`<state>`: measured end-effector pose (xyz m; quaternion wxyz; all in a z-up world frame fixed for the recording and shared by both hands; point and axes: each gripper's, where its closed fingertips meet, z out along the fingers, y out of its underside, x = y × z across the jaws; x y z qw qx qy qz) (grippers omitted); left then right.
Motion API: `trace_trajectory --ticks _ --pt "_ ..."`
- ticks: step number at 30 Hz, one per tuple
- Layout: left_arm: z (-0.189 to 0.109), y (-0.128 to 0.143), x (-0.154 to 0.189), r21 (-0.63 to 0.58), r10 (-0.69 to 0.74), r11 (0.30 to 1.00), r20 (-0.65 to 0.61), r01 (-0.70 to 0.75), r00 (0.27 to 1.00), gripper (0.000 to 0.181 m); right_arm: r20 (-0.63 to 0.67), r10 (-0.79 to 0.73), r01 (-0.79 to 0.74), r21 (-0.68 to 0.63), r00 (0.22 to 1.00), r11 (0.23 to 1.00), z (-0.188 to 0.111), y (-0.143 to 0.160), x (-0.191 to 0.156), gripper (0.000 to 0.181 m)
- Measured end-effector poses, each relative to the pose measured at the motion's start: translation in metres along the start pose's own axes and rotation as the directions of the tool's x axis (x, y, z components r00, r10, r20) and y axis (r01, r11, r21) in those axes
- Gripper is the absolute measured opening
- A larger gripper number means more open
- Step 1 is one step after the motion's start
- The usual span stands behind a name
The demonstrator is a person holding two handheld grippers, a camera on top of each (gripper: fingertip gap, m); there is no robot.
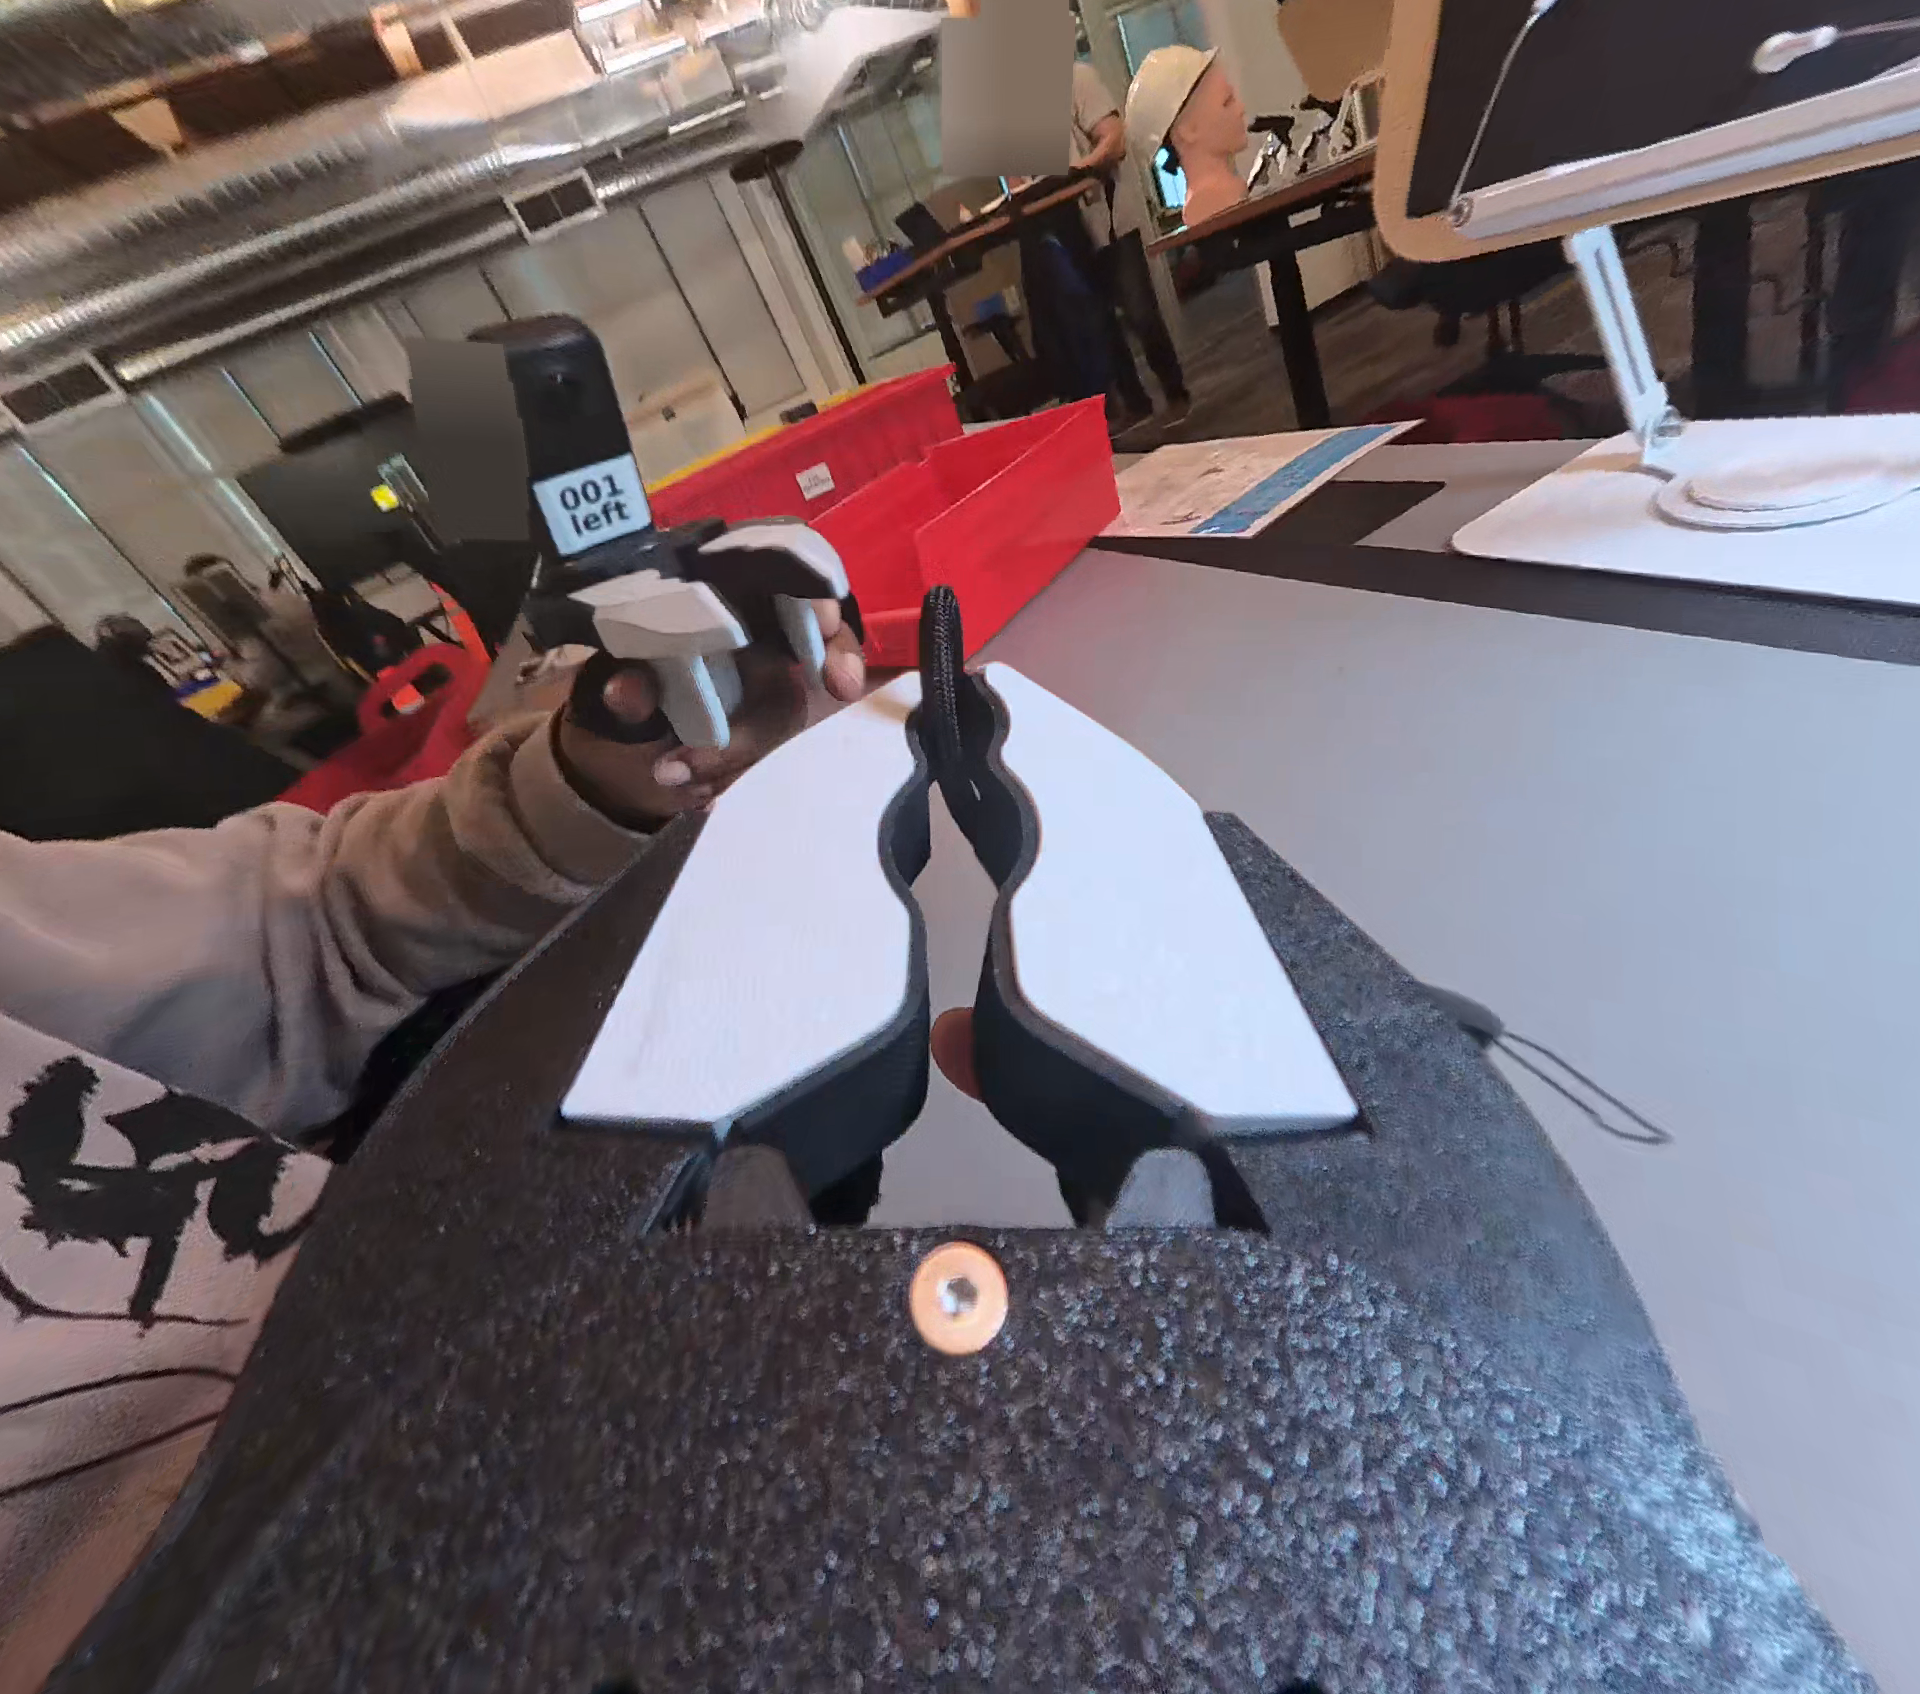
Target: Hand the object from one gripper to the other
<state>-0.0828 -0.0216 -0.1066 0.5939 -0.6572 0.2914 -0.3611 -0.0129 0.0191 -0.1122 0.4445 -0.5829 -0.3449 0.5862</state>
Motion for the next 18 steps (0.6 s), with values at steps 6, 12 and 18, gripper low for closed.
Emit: trace_trajectory --ticks 6,12,18 --pt "0.035 0.044 0.027 -0.179 0.124 0.975 -0.065 -0.134 0.99 0.034 0.1 -0.049 0.056 -0.064 0.994 0.996 0.016 0.022 -0.035 0.003" --pt "0.044 0.043 0.036 -0.162 0.09 0.981 -0.118 -0.108 0.989 0.004 0.139 -0.147 0.161 -0.1 0.979 0.982 0.023 0.034 -0.056 0.004" --pt "0.024 0.012 0.019 -0.039 0.097 0.994 -0.053 -0.099 0.994 0.003 0.169 -0.302 0.318 -0.075 0.938 0.945 0.012 0.026 -0.057 0.038"
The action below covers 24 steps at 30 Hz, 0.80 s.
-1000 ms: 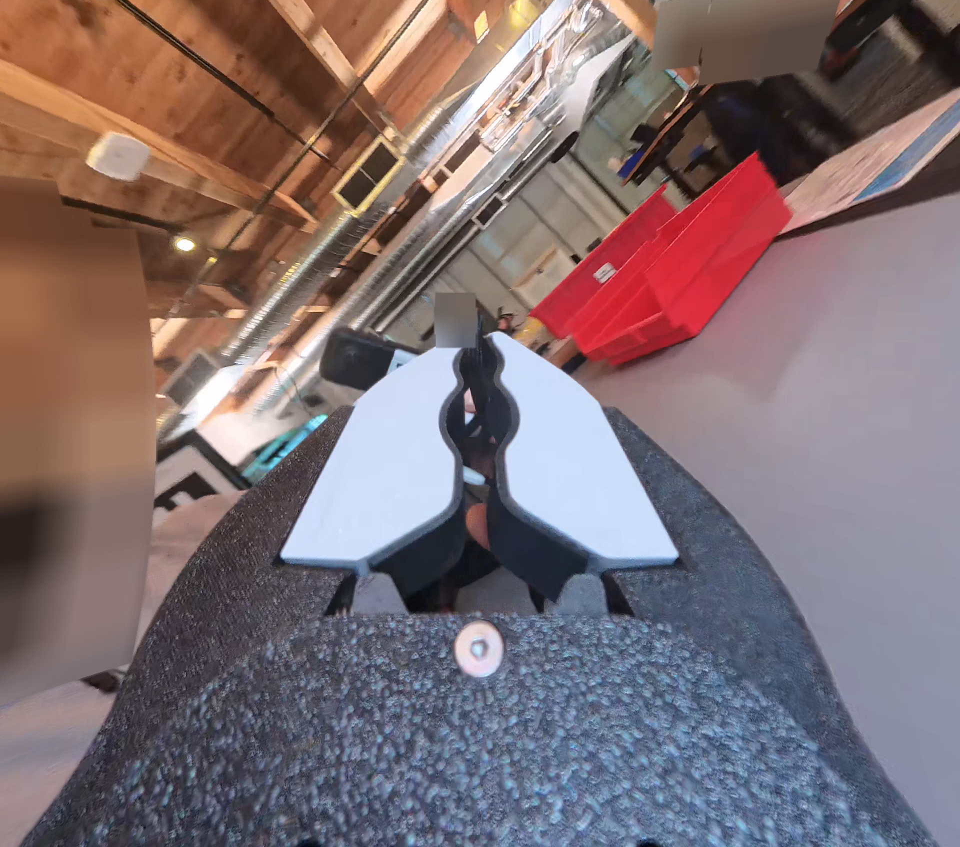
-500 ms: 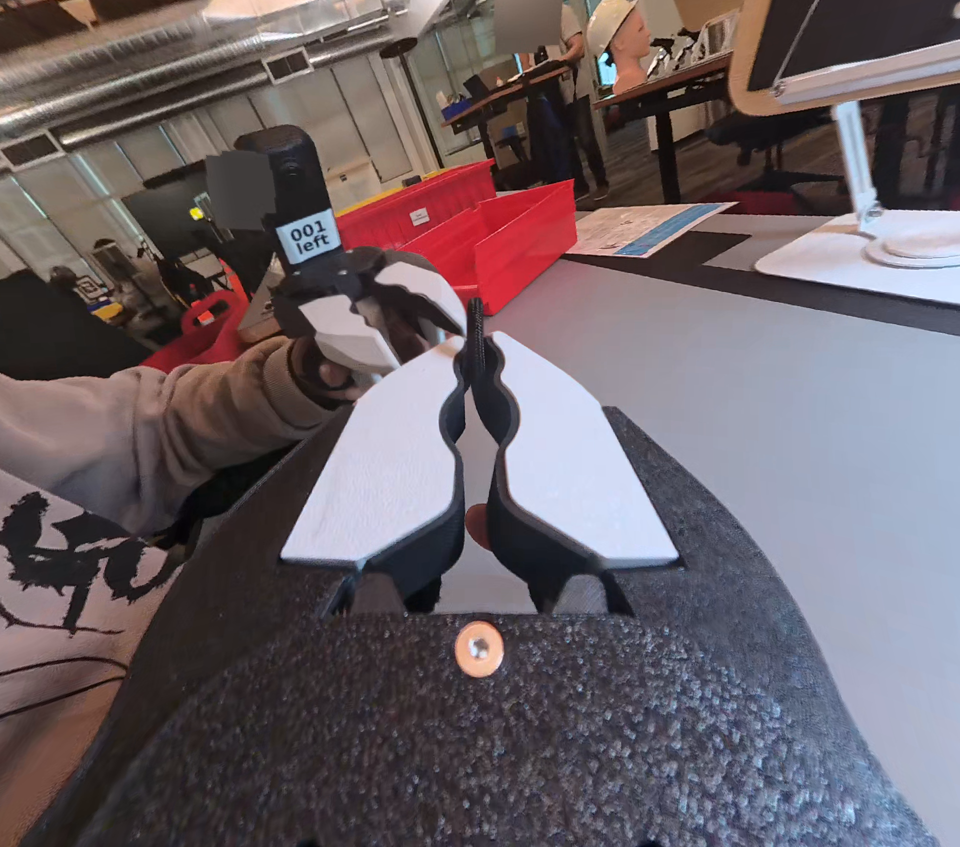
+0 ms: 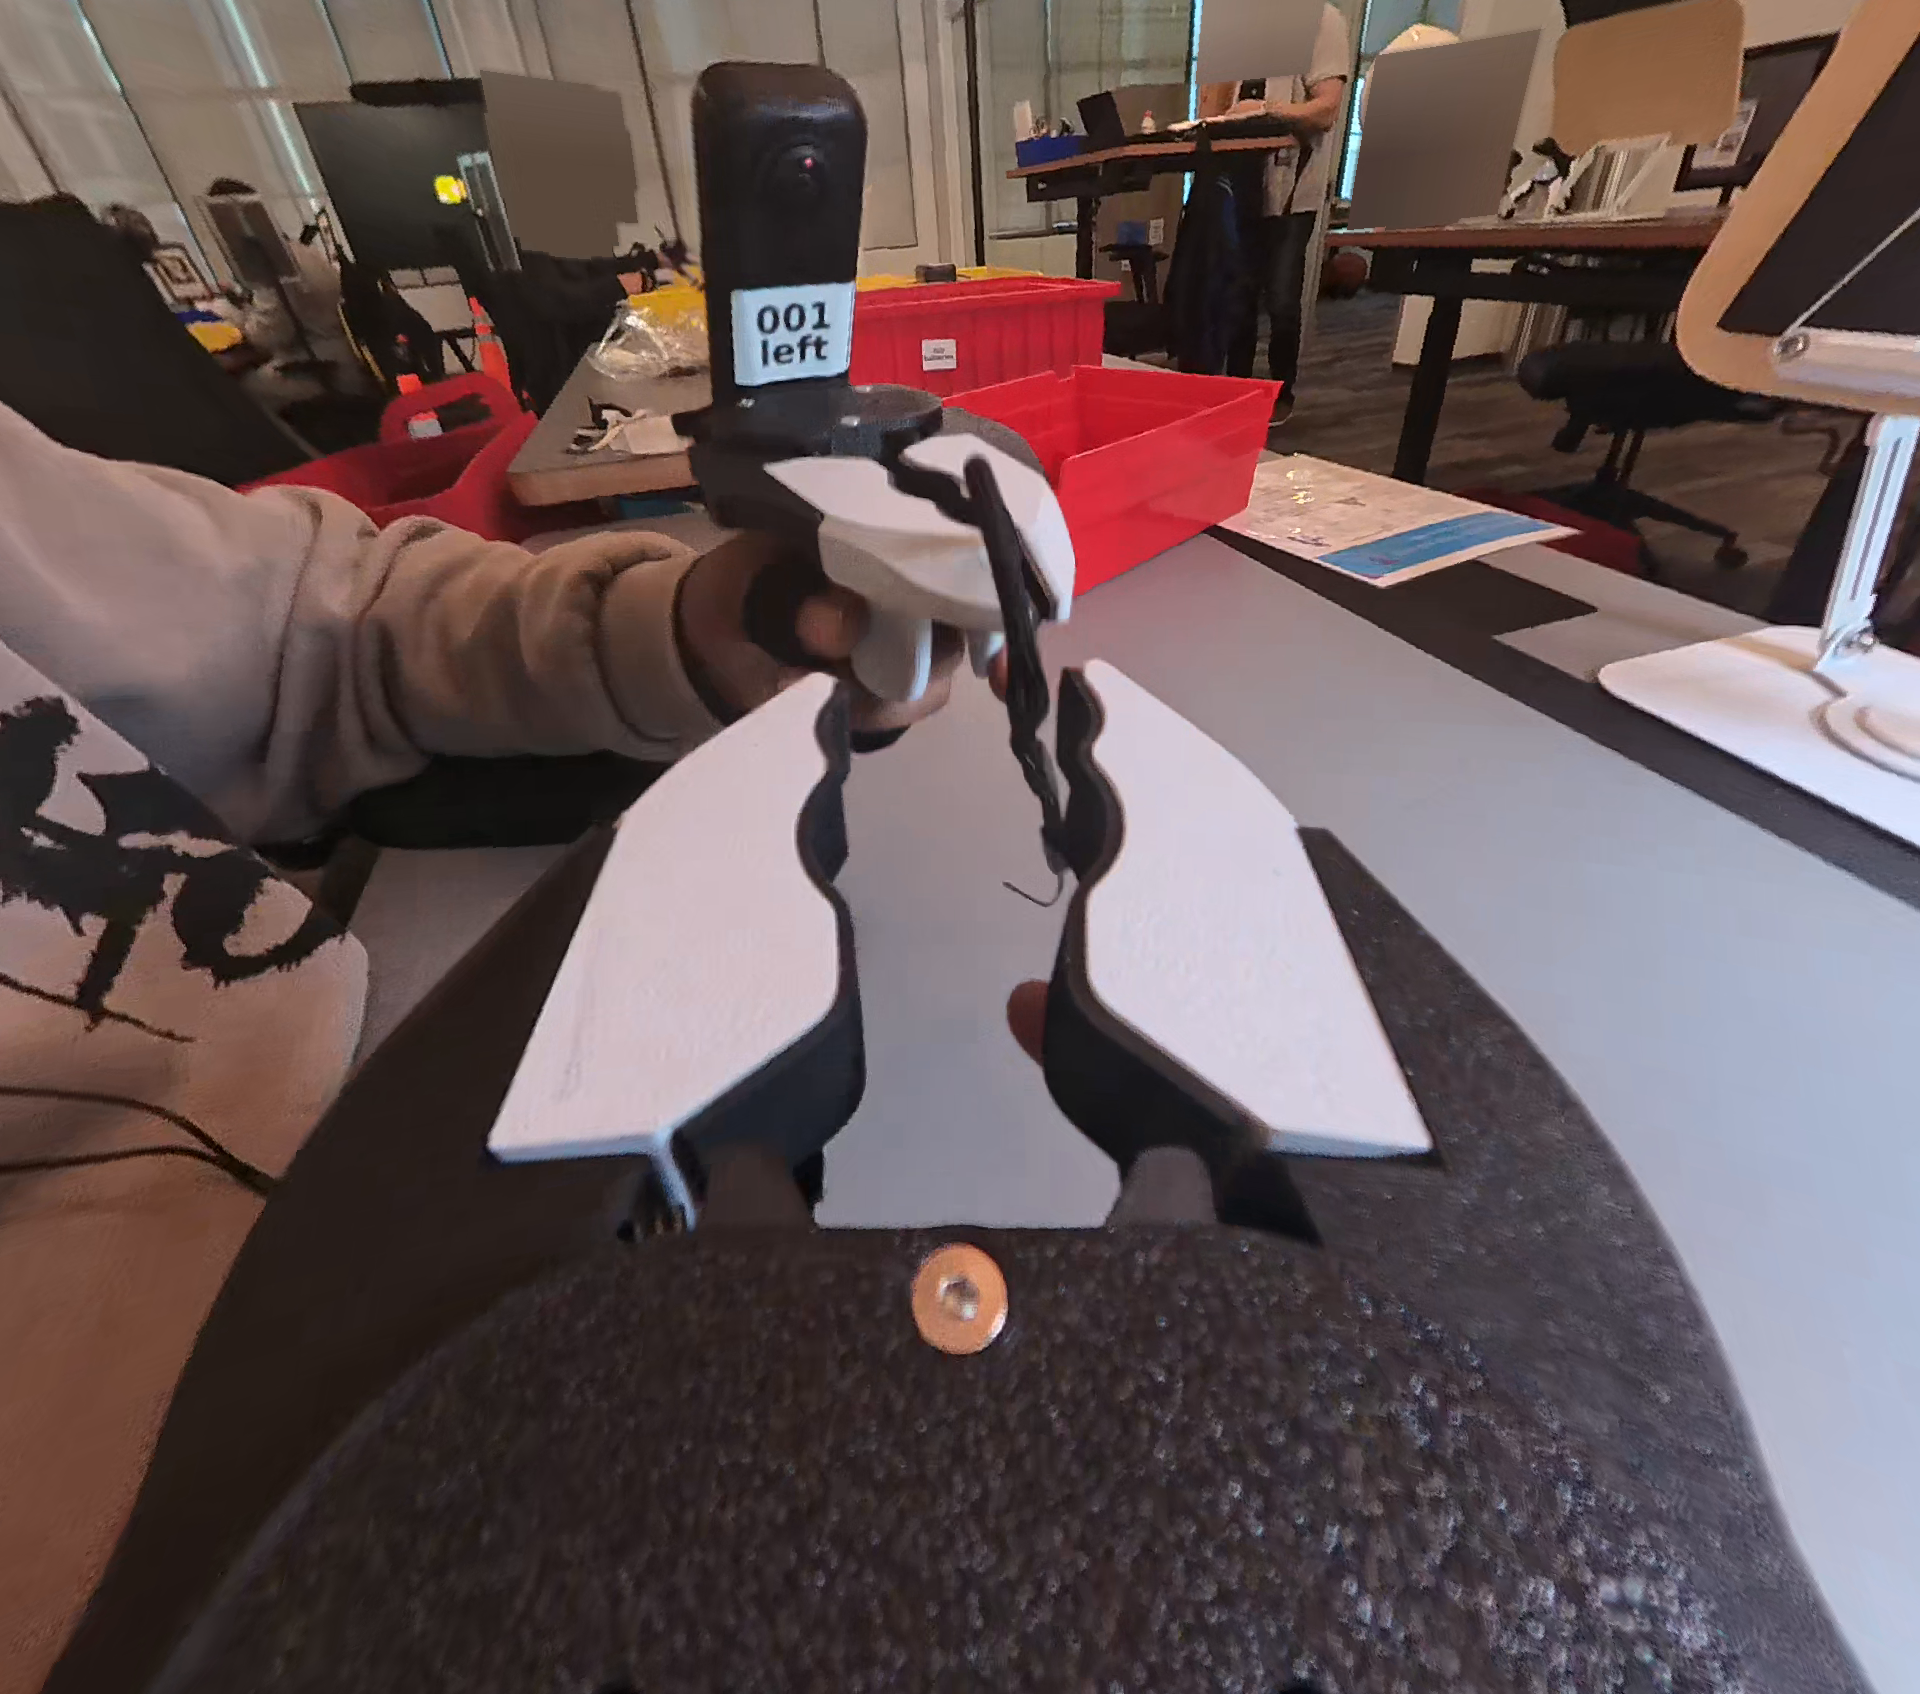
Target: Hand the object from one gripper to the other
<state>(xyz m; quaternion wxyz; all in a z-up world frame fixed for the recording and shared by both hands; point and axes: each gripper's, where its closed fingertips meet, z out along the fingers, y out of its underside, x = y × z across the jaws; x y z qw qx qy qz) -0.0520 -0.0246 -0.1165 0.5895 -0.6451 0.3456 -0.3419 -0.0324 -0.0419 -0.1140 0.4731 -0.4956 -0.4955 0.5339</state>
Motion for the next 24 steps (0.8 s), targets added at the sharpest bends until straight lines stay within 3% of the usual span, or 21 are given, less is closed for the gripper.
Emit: trace_trajectory --ticks 3,10,15,19,21,24 --pt "-0.014 -0.012 -0.001 0.07 -0.064 0.995 -0.051 0.067 0.997 0.003 0.023 -0.063 0.063 -0.016 0.998 0.998 -0.003 0.004 0.003 0.052" --pt "-0.025 -0.015 -0.003 0.142 -0.311 0.926 -0.243 0.35 0.919 0.003 0.049 -0.034 0.032 0.038 0.998 0.999 -0.002 0.008 0.005 0.055" --pt "-0.003 0.009 0.001 0.061 -0.394 0.908 -0.212 0.415 0.894 0.003 0.023 -0.015 0.014 0.04 1.0 0.999 0.006 0.011 0.002 0.046" --pt "0.014 0.023 0.007 -0.004 -0.419 0.905 -0.185 0.425 0.889 0.004 -0.06 -0.019 0.02 0.012 0.998 1.0 0.006 0.015 0.013 0.003" --pt "0.012 0.023 -0.003 0.021 -0.409 0.909 -0.13 0.415 0.903 0.006 -0.093 -0.04 0.041 0.014 0.995 0.999 0.001 0.01 0.019 0.003" --pt "-0.002 0.017 -0.026 0.086 -0.372 0.924 -0.022 0.373 0.928 0.024 -0.16 -0.041 0.046 0.034 0.986 0.998 -0.012 -0.003 0.034 0.003"
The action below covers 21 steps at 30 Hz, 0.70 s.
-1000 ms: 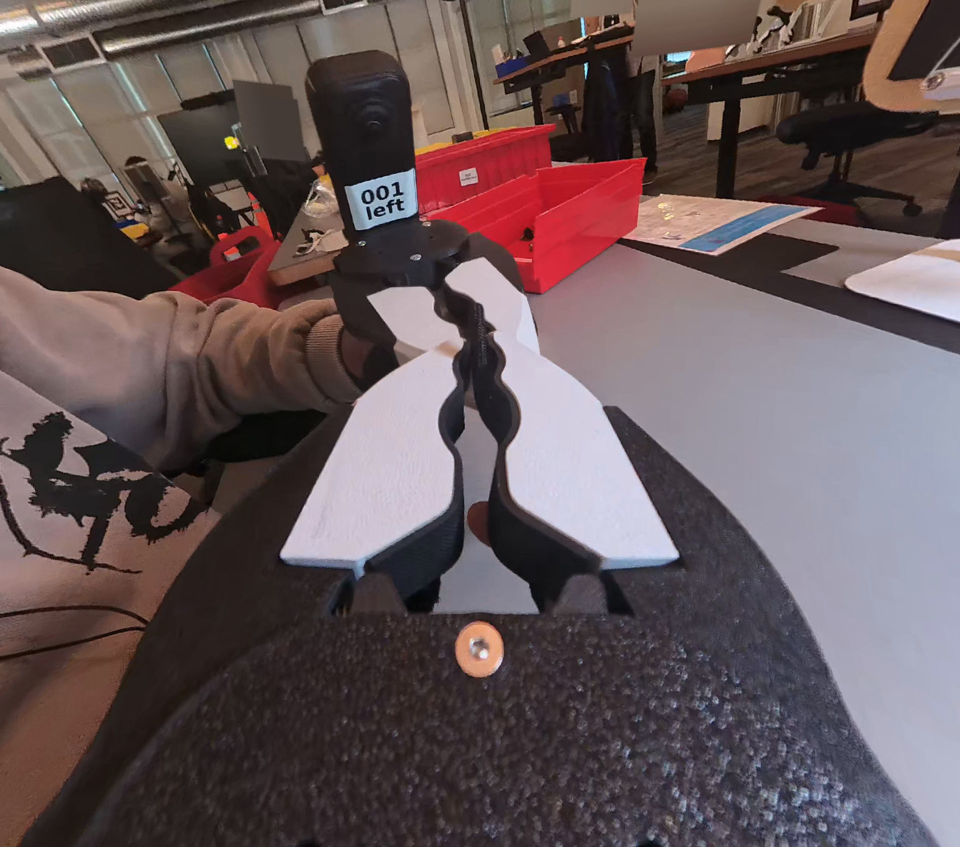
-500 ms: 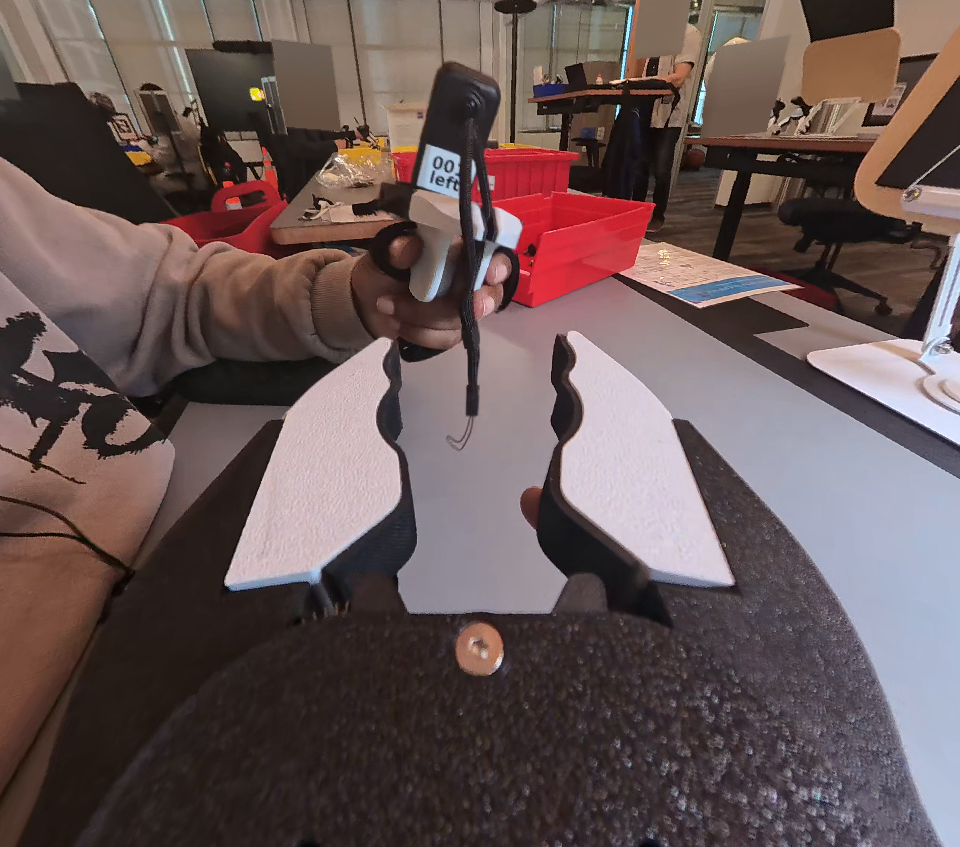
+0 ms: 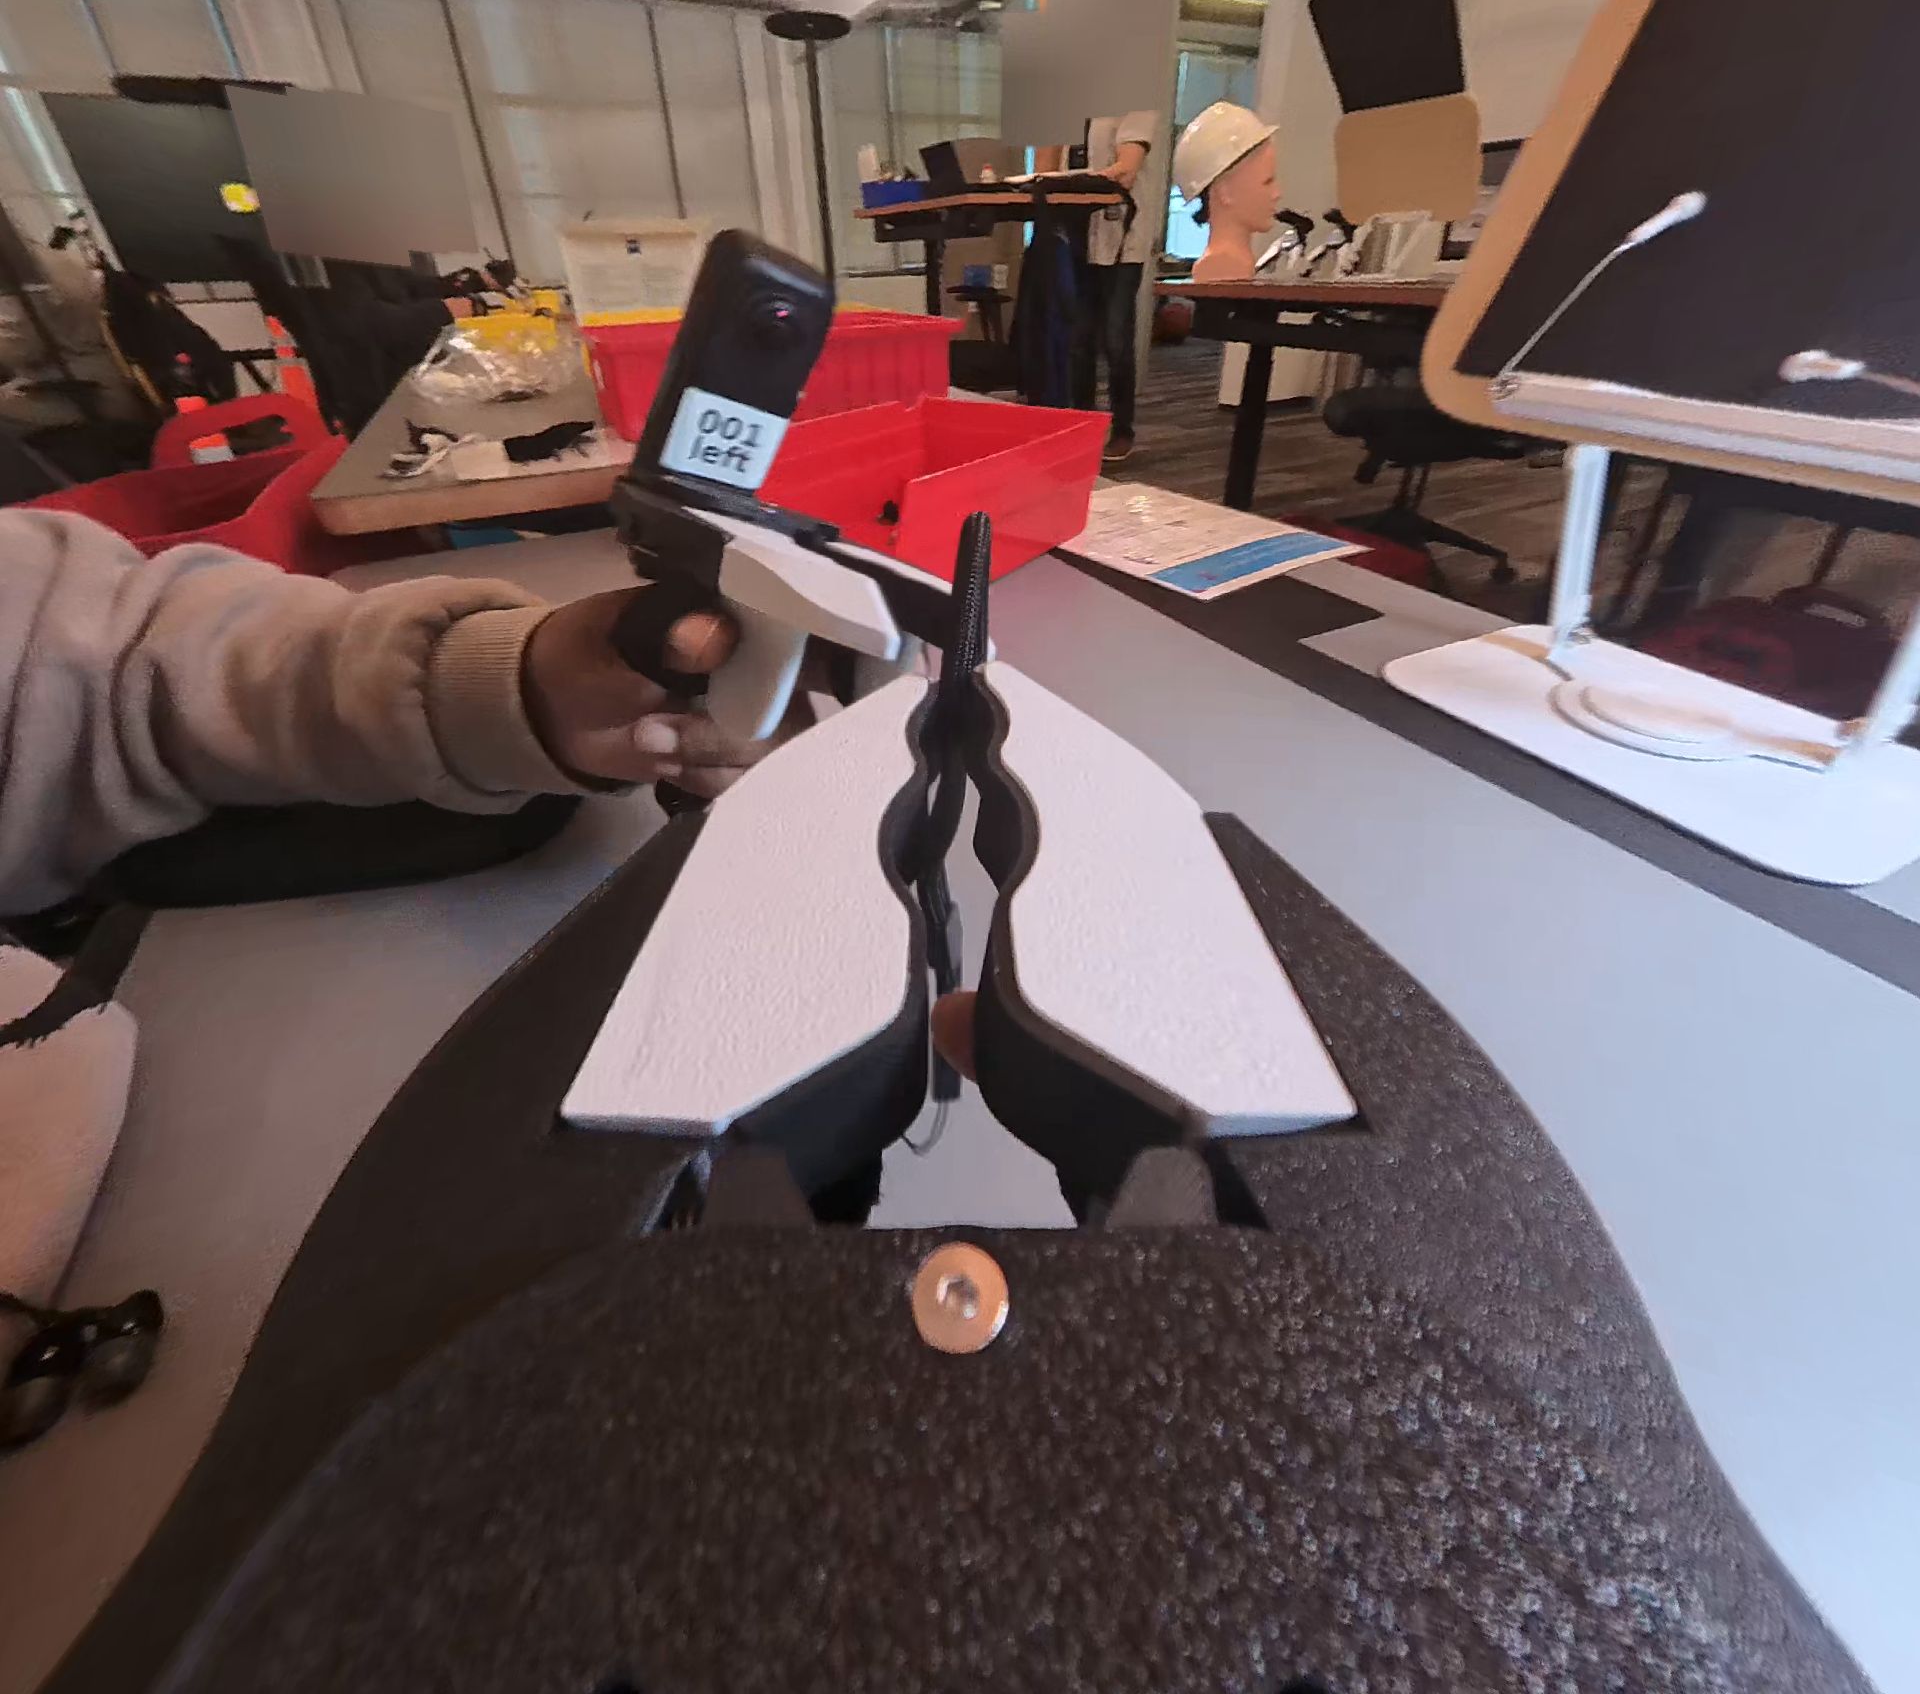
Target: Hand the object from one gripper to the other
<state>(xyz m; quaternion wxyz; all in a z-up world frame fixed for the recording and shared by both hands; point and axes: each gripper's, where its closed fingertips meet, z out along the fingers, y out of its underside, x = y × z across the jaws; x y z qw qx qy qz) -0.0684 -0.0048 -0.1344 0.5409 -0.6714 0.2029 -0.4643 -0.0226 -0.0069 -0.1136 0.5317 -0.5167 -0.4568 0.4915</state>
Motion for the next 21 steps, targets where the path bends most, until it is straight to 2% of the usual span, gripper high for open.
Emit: trace_trajectory --ticks 4,6,8,10,13,15,17,18,20,21 --pt "-0.018 -0.015 -0.015 0.031 0.101 0.994 0.11 -0.105 0.989 0.031 -0.197 -0.071 0.077 0.022 0.978 0.997 -0.019 -0.015 0.038 0.003" --pt "-0.02 -0.018 -0.012 0.045 0.077 0.996 0.092 -0.082 0.993 0.031 -0.302 -0.161 0.17 0.003 0.94 0.985 -0.027 -0.018 0.052 0.003" --pt "-0.015 -0.017 -0.002 0.057 -0.027 0.998 0.011 0.026 1.0 0.031 -0.375 -0.316 0.317 -0.062 0.871 0.946 -0.029 -0.017 0.056 0.003" --pt "-0.006 -0.013 0.012 0.049 -0.176 0.982 -0.088 0.18 0.98 0.032 -0.394 -0.533 0.509 -0.174 0.749 0.843 -0.025 -0.012 0.051 0.003" --pt "0.005 -0.009 0.022 0.07 -0.355 0.926 -0.177 0.372 0.918 0.042 -0.325 -0.808 0.748 -0.317 0.492 0.583 -0.011 0.002 0.032 0.003" --pt "0.011 -0.004 0.024 0.075 -0.452 0.878 -0.201 0.474 0.869 0.044 -0.264 -0.906 0.831 -0.374 0.33 0.412 0.0 0.011 0.019 0.003" --pt "0.016 0.001 0.023 0.067 -0.506 0.846 -0.205 0.528 0.838 0.043 -0.197 -0.957 0.859 -0.429 0.212 0.279 0.011 0.023 0.012 0.003" --pt "0.018 0.005 0.023 0.049 -0.521 0.84 -0.205 0.54 0.829 0.041 -0.179 -0.97 0.859 -0.456 0.168 0.233 0.015 0.028 0.011 0.003" --pt "0.021 0.014 0.02 0.008 -0.521 0.849 -0.157 0.529 0.839 0.032 -0.133 -0.981 0.852 -0.488 0.143 0.19 0.023 0.039 0.008 0.003" --pt "0.019 0.015 0.016 0.02 -0.507 0.858 -0.125 0.513 0.853 0.022 -0.122 -0.984 0.862 -0.477 0.129 0.171 0.026 0.042 0.003 0.003"
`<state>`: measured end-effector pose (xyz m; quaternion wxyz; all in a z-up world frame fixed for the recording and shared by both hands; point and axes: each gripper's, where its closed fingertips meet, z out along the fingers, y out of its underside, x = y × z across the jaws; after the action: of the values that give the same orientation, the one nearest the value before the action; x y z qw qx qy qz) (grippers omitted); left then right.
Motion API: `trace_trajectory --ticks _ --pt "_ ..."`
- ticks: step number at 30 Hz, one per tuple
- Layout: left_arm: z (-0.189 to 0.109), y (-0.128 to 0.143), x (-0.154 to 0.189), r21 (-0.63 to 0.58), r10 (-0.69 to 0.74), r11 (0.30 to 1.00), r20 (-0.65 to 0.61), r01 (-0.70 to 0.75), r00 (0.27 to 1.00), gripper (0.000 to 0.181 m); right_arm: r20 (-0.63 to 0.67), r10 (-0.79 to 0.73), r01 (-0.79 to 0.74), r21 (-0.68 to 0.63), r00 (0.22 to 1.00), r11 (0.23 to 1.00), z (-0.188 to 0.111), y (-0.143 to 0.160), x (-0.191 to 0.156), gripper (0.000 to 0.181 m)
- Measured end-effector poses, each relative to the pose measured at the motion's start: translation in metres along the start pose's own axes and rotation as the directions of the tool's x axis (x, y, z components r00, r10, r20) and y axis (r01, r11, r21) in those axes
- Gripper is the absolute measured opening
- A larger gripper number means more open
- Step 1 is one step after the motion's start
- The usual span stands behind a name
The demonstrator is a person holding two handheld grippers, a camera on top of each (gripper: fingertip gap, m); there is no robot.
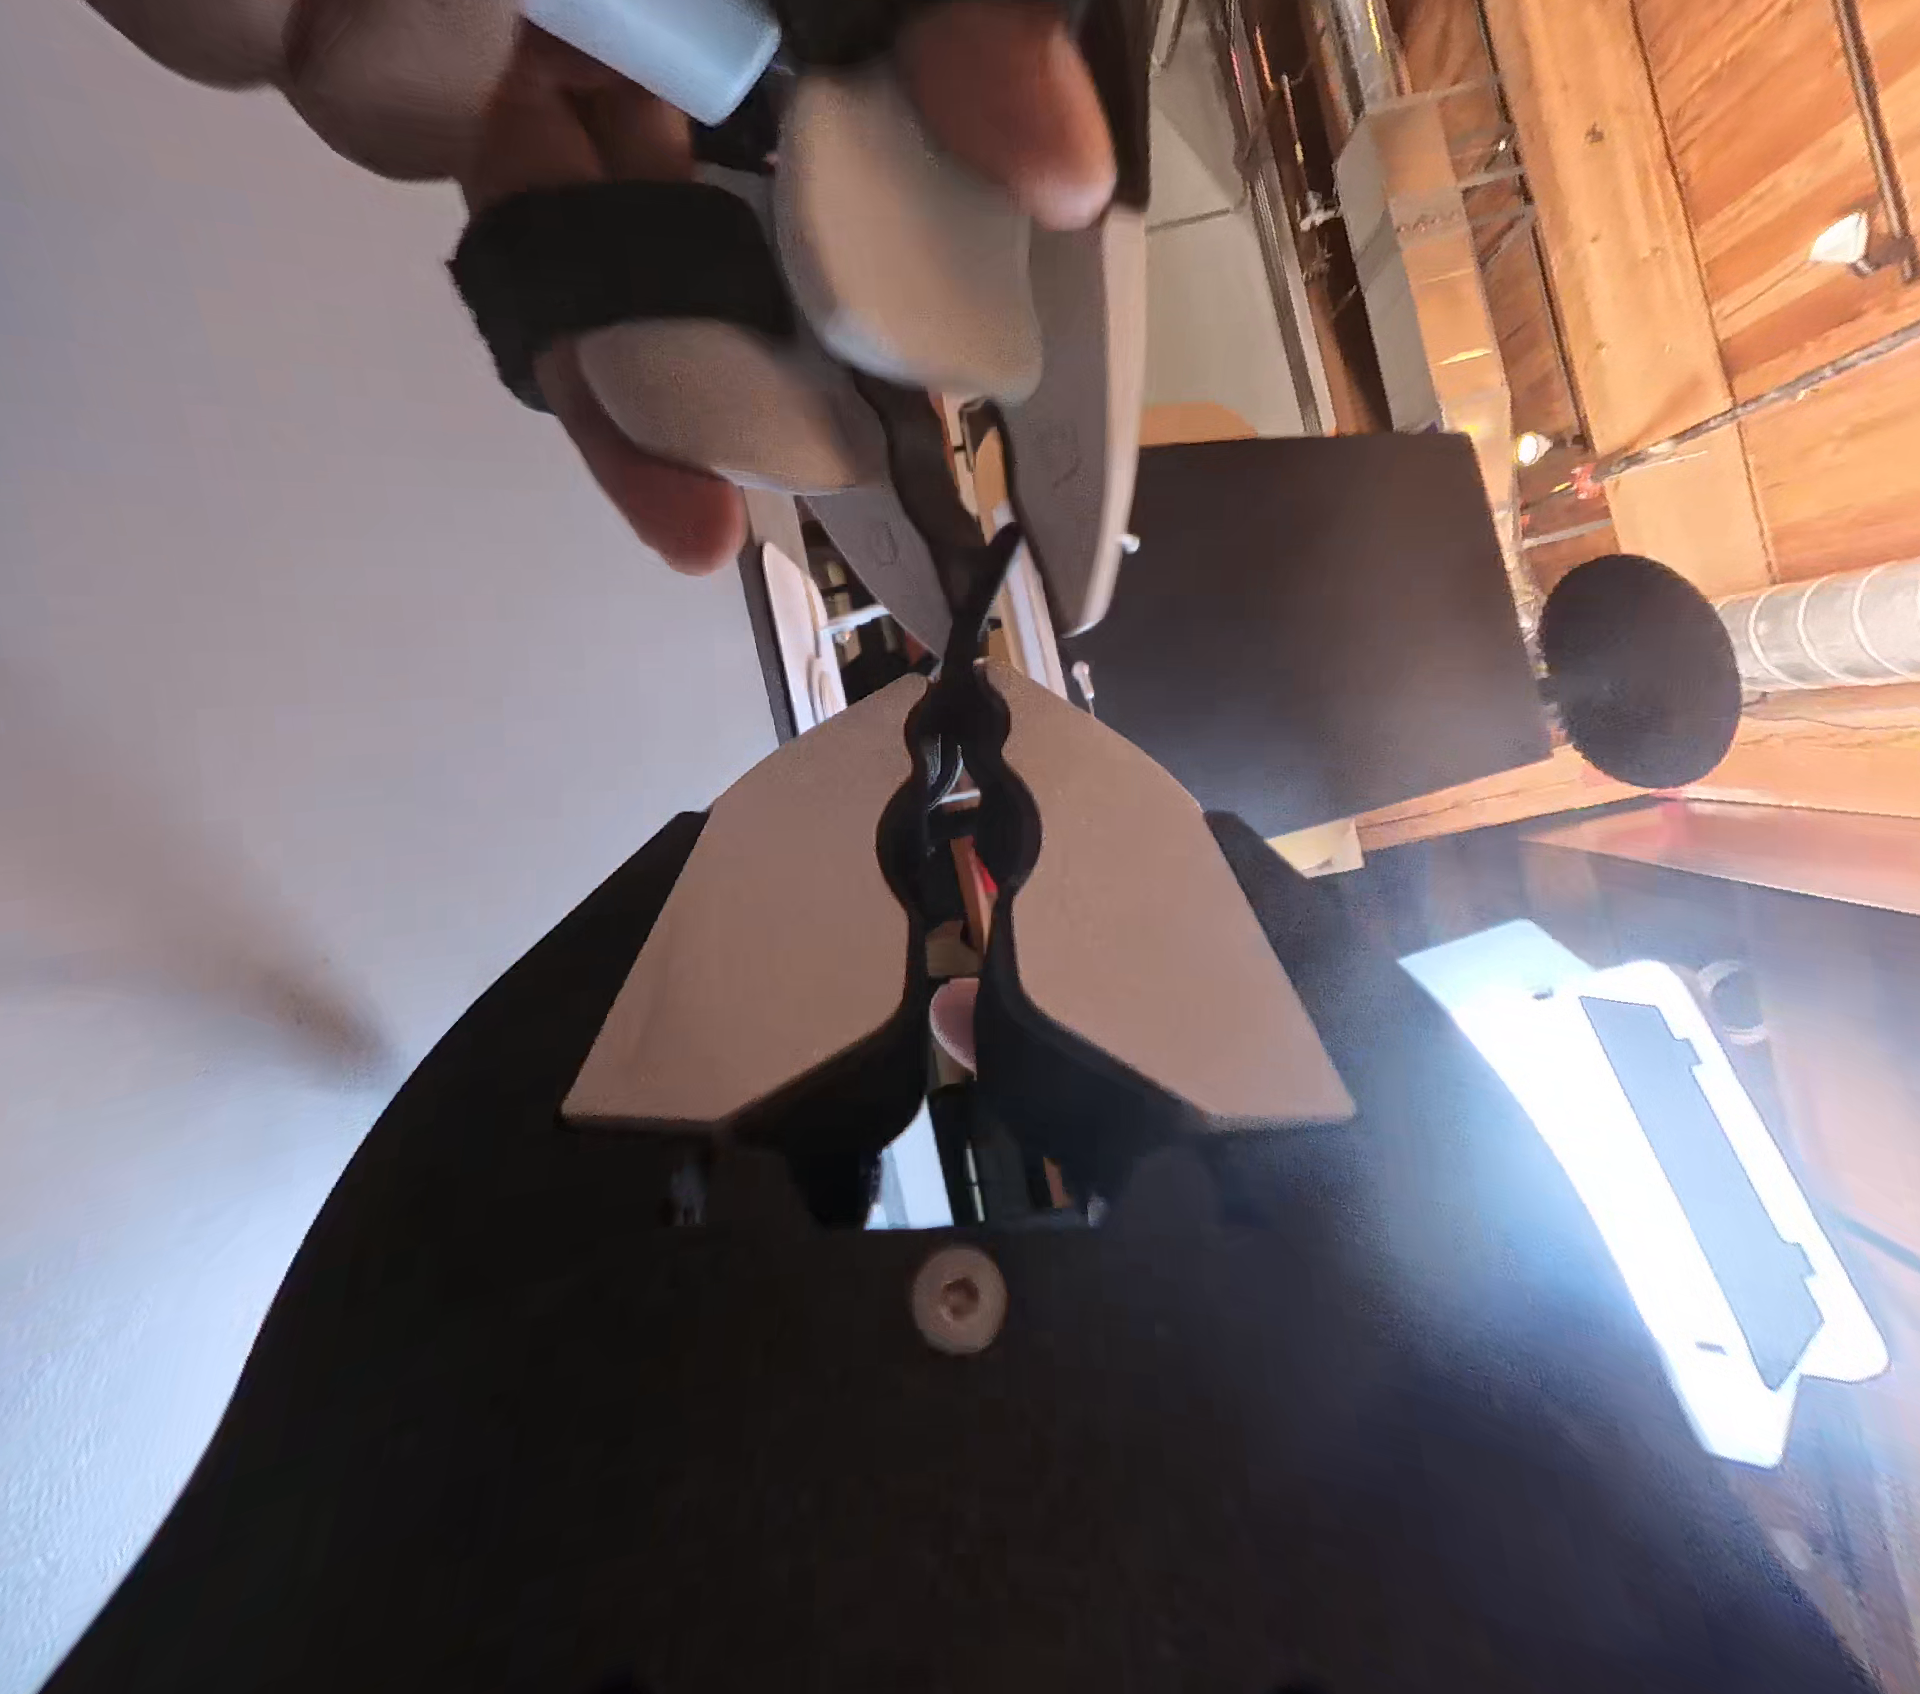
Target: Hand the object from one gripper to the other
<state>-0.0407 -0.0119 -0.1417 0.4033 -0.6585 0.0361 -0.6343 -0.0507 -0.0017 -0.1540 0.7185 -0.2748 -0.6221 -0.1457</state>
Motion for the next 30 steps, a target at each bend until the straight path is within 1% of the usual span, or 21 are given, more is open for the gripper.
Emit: trace_trajectory --ticks 1,3,5,6,7,8,9,10,11,12,13,14,17,20,23,24,25,26,27,29,30 --pt "-0.003 -0.002 -0.003 0.006 0.03 1.0 0.027 -0.03 0.999 0.007 -0.004 -0.01 0.01 0.007 1.0 1.0 0.0 -0.004 -0.001 0.003" --pt "-0.009 -0.009 -0.007 -0.001 0.114 0.994 0.062 -0.114 0.992 0.003 0.025 0.04 -0.041 0.035 0.999 0.999 -0.001 -0.009 -0.004 0.004" --pt "-0.017 -0.02 -0.007 -0.016 0.212 0.977 0.088 -0.212 0.973 0.003 0.088 0.163 -0.168 0.048 0.983 0.985 -0.003 -0.009 -0.004 0.032" --pt "-0.021 -0.027 -0.008 -0.03 0.281 0.96 0.107 -0.28 0.954 0.003 0.133 0.272 -0.28 0.043 0.953 0.959 -0.003 -0.008 -0.003 0.041" --pt "-0.026 -0.03 -0.008 -0.079 0.362 0.932 0.111 -0.355 0.926 0.003 0.213 0.395 -0.413 0.047 0.894 0.91 -0.005 -0.008 -0.005 0.045" --pt "-0.03 -0.026 -0.009 -0.181 0.45 0.885 0.091 -0.43 0.888 0.003 0.304 0.504 -0.543 0.055 0.808 0.838 -0.008 -0.01 -0.006 0.048" --pt "-0.036 -0.022 -0.014 -0.295 0.554 0.807 0.076 -0.512 0.829 0.003 0.412 0.583 -0.656 0.052 0.701 0.753 -0.013 -0.013 -0.007 0.05" --pt "-0.044 -0.02 -0.02 -0.381 0.678 0.695 0.061 -0.61 0.733 0.003 0.539 0.625 -0.752 0.026 0.565 0.659 -0.022 -0.017 -0.011 0.053" --pt "-0.053 -0.014 -0.023 -0.462 0.774 0.563 0.006 -0.685 0.633 0.003 0.614 0.666 -0.826 -0.038 0.424 0.562 -0.027 -0.016 -0.013 0.055" --pt "-0.061 -0.005 -0.025 -0.524 0.824 0.455 -0.058 -0.72 0.563 0.004 0.657 0.687 -0.866 -0.103 0.31 0.489 -0.031 -0.011 -0.014 0.057" --pt "-0.066 0.002 -0.024 -0.554 0.842 0.387 -0.112 -0.737 0.527 0.003 0.691 0.683 -0.881 -0.144 0.237 0.451 -0.036 -0.007 -0.015 0.056" --pt "-0.07 0.012 -0.02 -0.567 0.838 0.35 -0.166 -0.745 0.52 0.003 0.697 0.684 -0.883 -0.157 0.218 0.442 -0.037 -0.001 -0.015 0.055" --pt "-0.071 0.034 -0.013 -0.595 0.838 0.236 -0.276 -0.769 0.471 0.003 0.69 0.667 -0.864 -0.122 0.28 0.488 -0.036 0.004 -0.016 0.05" --pt "-0.064 0.06 -0.011 -0.613 0.844 0.06 -0.39 -0.788 0.368 0.003 0.704 0.621 -0.834 -0.075 0.344 0.547 -0.039 -0.012 -0.022 0.049" --pt "-0.053 0.079 -0.008 -0.598 0.847 -0.063 -0.456 -0.799 0.274 0.003 0.746 0.55 -0.812 -0.021 0.376 0.583 -0.047 -0.039 -0.033 0.043" --pt "-0.049 0.082 -0.005 -0.582 0.85 -0.079 -0.463 -0.809 0.25 0.003 0.77 0.519 -0.795 -0.025 0.371 0.606 -0.05 -0.047 -0.041 0.04" --pt "-0.045 0.083 -0.002 -0.568 0.855 -0.082 -0.462 -0.819 0.235 0.003 0.779 0.495 -0.765 -0.031 0.385 0.644 -0.052 -0.05 -0.049 0.029" --pt "-0.043 0.082 -0.001 -0.558 0.863 -0.082 -0.454 -0.826 0.221 0.003 0.775 0.474 -0.733 -0.02 0.419 0.68 -0.052 -0.051 -0.053 0.01" --pt "-0.042 0.077 -0.001 -0.555 0.876 -0.078 -0.434 -0.828 0.208 0.003 0.759 0.466 -0.716 0.0 0.455 0.698 -0.05 -0.05 -0.051 0.003" --pt "-0.042 0.062 -0.005 -0.558 0.912 -0.029 -0.354 -0.83 0.206 0.004 0.718 0.506 -0.712 -0.022 0.477 0.702 -0.043 -0.041 -0.043 0.002" --pt "-0.042 0.052 -0.007 -0.555 0.925 0.03 -0.299 -0.831 0.233 0.004 0.691 0.536 -0.721 -0.03 0.486 0.693 -0.039 -0.035 -0.037 0.002"
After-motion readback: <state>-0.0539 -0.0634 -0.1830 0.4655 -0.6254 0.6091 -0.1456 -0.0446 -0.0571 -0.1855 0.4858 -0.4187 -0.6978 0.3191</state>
